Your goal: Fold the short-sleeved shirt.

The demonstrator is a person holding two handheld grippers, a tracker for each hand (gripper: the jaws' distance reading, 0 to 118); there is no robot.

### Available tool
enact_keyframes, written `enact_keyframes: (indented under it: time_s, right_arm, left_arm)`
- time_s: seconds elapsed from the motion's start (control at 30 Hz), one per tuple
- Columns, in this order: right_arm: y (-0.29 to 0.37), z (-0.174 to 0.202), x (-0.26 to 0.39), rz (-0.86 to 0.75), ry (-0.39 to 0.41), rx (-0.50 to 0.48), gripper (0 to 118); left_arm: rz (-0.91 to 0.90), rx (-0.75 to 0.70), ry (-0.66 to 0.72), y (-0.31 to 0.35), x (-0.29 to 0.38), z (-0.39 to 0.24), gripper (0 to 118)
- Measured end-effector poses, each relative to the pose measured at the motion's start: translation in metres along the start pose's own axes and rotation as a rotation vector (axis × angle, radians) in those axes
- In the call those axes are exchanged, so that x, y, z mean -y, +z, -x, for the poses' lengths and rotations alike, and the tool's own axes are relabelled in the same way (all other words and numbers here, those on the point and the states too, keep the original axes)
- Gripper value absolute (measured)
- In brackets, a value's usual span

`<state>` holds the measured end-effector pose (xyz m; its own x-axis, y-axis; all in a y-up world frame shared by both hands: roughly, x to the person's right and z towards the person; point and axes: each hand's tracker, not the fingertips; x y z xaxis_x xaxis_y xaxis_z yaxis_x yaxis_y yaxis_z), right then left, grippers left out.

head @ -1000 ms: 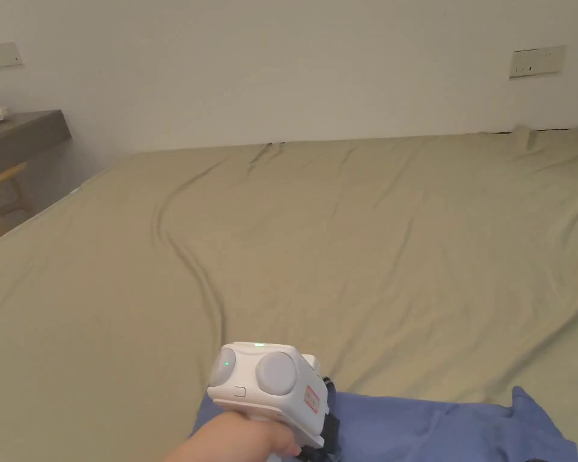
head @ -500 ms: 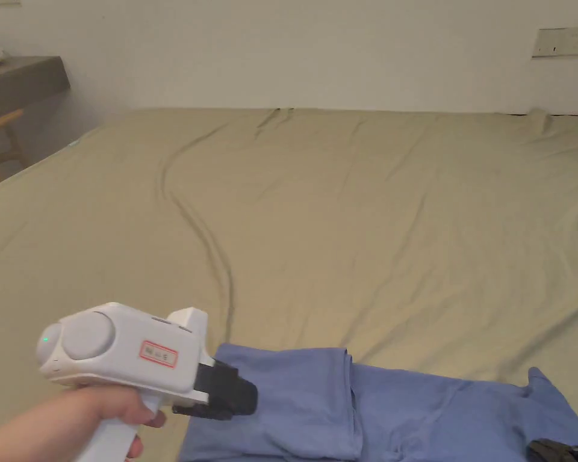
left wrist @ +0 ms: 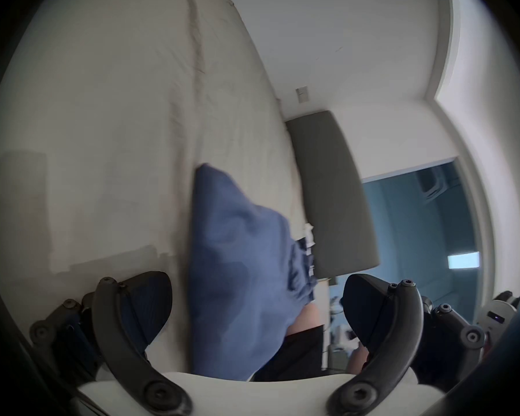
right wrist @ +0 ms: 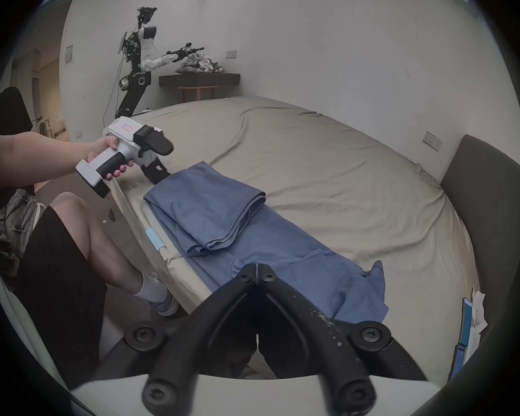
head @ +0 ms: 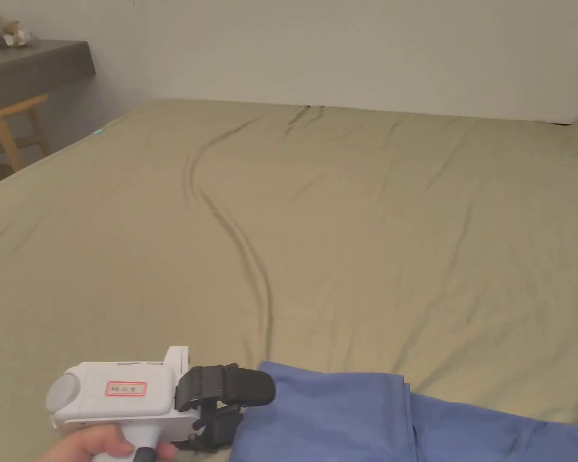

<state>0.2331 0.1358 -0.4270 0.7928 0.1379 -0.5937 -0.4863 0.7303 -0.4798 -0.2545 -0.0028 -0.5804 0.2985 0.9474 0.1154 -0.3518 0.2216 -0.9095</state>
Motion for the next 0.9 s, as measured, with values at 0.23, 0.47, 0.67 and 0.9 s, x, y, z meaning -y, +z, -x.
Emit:
enact_keyframes:
  time_s: [0.23,0.47,0.67,0.9]
  right_arm:
    - [-0.011,0.002,0.003,0.034,-0.013,0.003,1]
    - [-0.014,-0.001,0.009,0.040,-0.033,-0.014,1]
    - [-0.001,-0.012,0.004,-0.002,-0.026,-0.019,1]
    - [0.012,-0.031,0.015,-0.043,-0.060,-0.003,1]
  left_arm:
    - [0.080,-0.155,-0.024,-0.036,-0.012,0.022,11]
    - [0.150,-0.211,-0.144,-0.001,-0.012,-0.038,10]
    - [0.077,-0.450,-0.149,0.061,-0.033,-0.078,10]
    - [0.125,-0.766,-0.201,0.069,-0.044,-0.164,10]
